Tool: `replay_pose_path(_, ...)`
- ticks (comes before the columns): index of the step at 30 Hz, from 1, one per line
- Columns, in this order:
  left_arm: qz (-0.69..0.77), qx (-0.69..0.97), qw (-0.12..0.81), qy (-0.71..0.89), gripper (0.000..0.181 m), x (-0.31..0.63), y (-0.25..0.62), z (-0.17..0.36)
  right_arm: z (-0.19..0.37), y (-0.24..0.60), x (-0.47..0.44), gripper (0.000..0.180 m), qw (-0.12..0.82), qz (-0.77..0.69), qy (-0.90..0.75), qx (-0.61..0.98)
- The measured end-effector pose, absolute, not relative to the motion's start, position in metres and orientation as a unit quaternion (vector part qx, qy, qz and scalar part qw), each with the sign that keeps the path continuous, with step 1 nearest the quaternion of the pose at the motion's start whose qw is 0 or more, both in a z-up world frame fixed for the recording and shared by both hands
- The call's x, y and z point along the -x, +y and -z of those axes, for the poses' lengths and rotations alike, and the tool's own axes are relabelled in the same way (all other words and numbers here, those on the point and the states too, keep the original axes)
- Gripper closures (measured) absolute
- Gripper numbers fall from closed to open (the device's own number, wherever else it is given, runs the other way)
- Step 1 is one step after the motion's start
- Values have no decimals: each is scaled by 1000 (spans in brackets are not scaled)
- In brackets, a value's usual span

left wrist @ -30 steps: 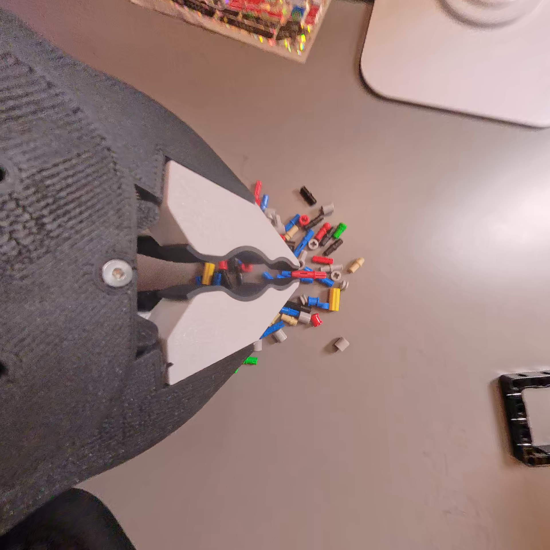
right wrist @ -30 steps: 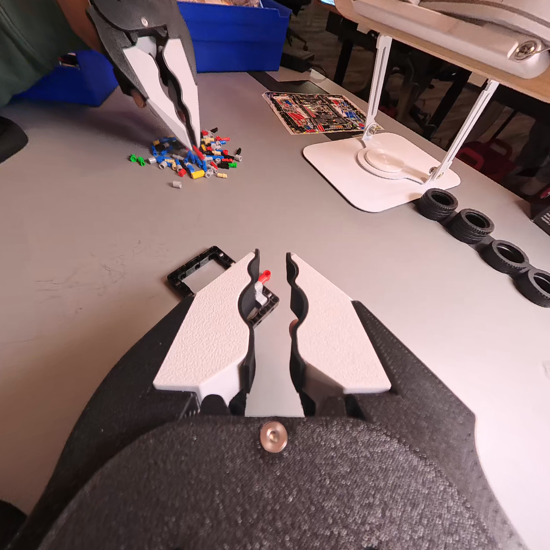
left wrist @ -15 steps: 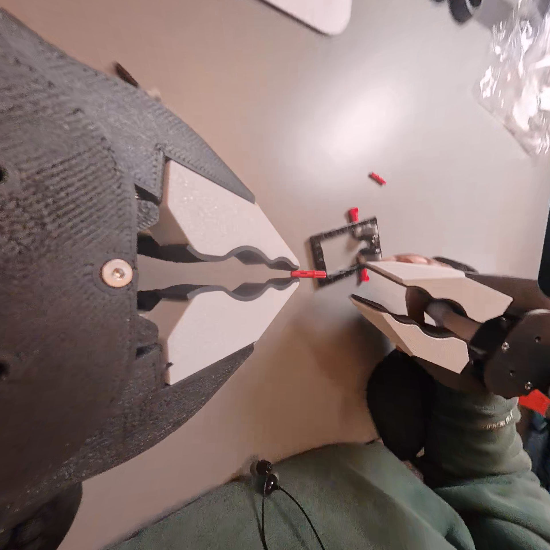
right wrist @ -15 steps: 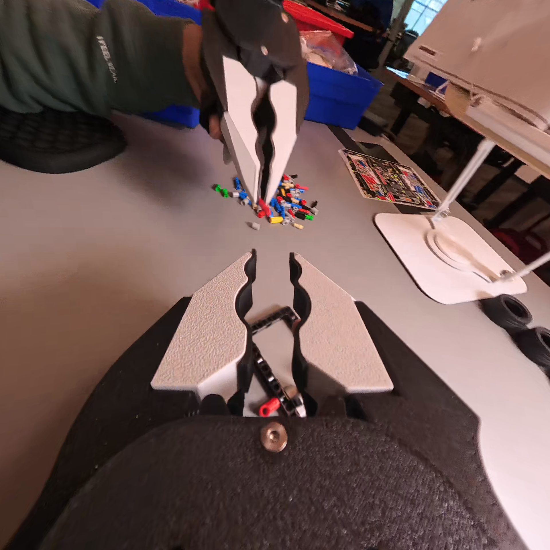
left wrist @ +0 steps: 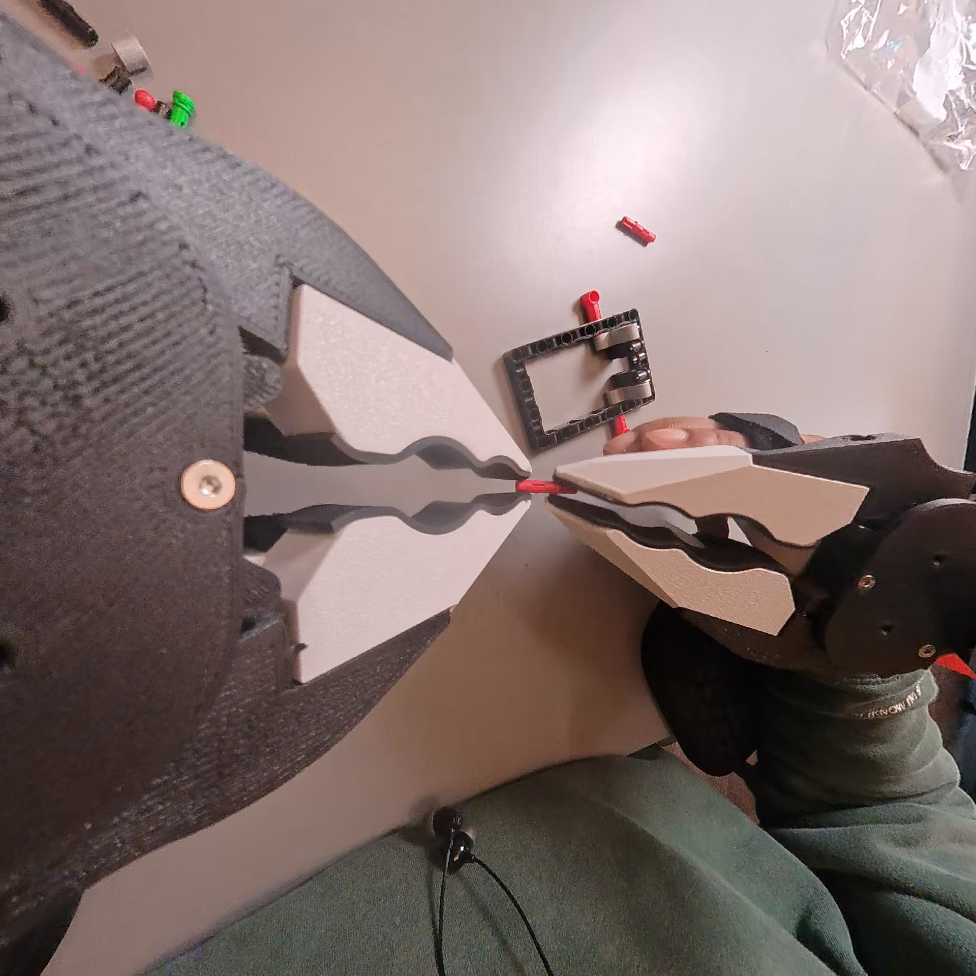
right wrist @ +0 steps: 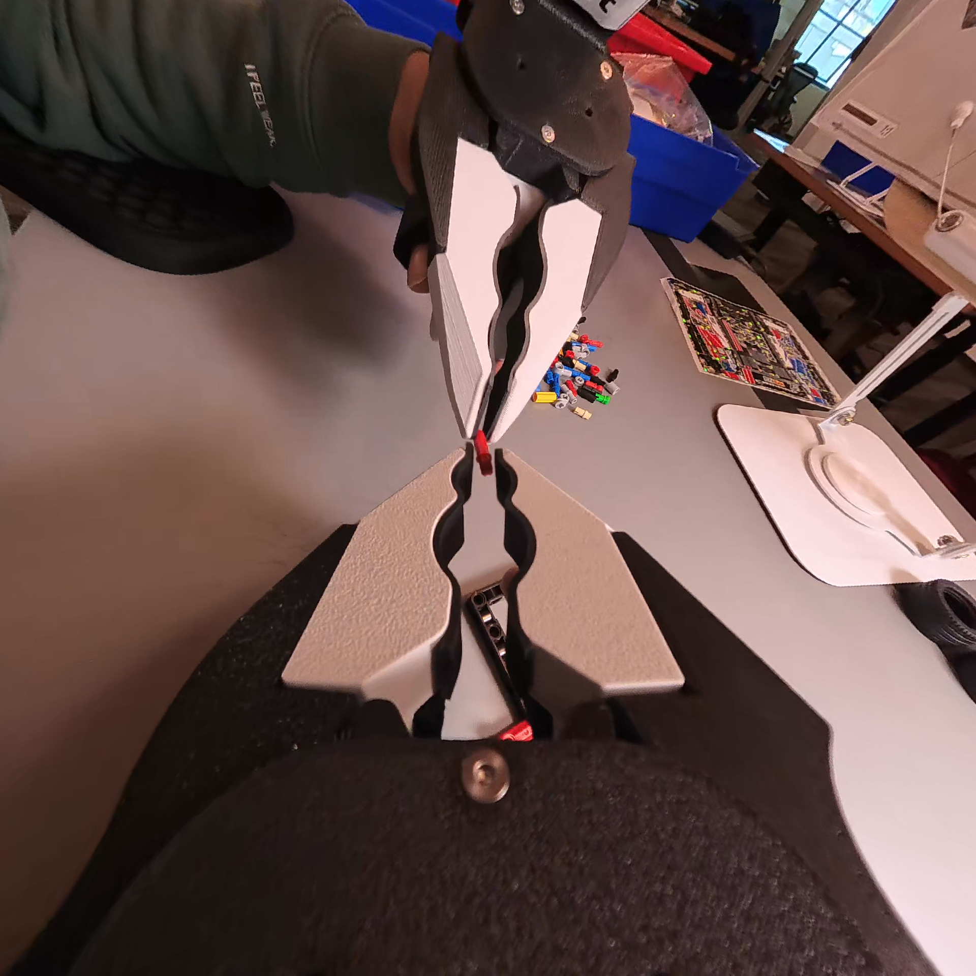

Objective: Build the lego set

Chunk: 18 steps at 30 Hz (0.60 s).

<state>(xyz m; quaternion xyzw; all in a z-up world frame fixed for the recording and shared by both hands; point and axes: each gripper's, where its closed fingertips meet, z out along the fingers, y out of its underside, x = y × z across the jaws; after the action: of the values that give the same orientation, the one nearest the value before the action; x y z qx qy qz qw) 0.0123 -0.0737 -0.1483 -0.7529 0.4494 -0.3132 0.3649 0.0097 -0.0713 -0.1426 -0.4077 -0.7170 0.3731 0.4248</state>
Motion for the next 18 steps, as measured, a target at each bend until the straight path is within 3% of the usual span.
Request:
replay_pose_path(6,318,759,383,420,174,-12,-64,148,144,-61,-13,177,419,-367,-716,421)
replay_pose_path(13,205,818,394,366,132,8,-27,182,174,59,-79,177,403,-199,-672,588)
replay_pose_path(18,176,835,358,380,115,-5,-24,203,203,73,-100,176,352,-151,-675,631)
